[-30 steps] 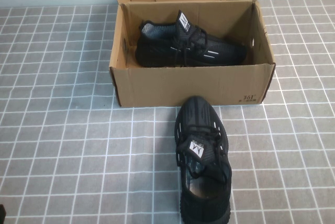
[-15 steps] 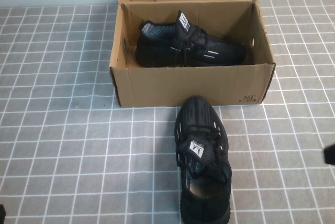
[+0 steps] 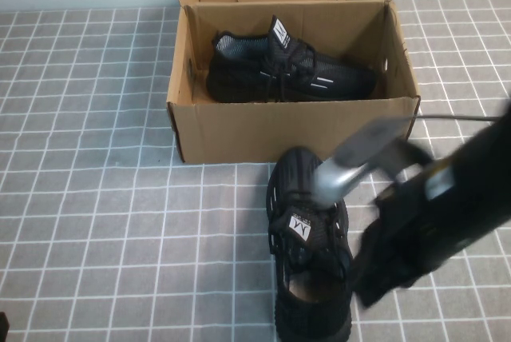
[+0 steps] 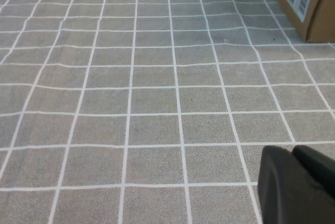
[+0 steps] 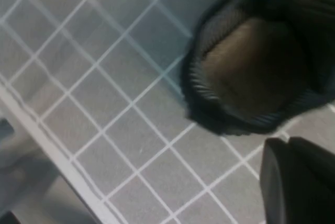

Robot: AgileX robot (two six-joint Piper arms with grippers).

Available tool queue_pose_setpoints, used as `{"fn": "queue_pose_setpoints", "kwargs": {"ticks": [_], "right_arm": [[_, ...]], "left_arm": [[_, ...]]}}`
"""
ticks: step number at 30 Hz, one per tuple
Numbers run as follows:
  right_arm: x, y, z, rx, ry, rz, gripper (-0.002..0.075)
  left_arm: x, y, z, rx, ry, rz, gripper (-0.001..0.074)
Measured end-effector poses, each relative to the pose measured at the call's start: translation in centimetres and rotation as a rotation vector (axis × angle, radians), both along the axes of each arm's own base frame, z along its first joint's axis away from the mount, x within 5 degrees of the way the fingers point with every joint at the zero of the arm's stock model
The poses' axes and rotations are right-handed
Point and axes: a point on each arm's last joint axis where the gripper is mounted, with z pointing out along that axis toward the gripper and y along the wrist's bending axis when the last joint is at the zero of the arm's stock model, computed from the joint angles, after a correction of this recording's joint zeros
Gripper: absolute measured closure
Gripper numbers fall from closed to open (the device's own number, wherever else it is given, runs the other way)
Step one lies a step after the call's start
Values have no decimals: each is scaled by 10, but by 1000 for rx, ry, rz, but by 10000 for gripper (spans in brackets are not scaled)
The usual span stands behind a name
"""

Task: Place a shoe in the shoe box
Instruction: Pick up the shoe from the table

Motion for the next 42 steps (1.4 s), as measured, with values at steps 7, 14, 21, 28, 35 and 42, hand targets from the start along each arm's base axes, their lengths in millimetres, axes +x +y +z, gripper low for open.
{"fn": "queue_pose_setpoints", "kwargs": {"ticks": [7, 14, 21, 28, 35, 42], "right_arm": [[-12, 43, -4, -61, -81, 282, 712], [2, 51, 11, -18, -253, 293, 442], [16, 53, 3, -99, -365, 357, 294], [26, 58, -12, -155, -389, 385, 270], [33, 61, -18, -163, -417, 385, 214], [41, 63, -31, -198, -408, 391, 205]], "left_arm": [[0, 0, 0, 0, 0, 0, 736], [0, 0, 0, 0, 0, 0, 736], [0, 0, 0, 0, 0, 0, 736], [0, 0, 0, 0, 0, 0, 736], [0, 0, 0, 0, 0, 0, 736], [0, 0, 0, 0, 0, 0, 736]]}}
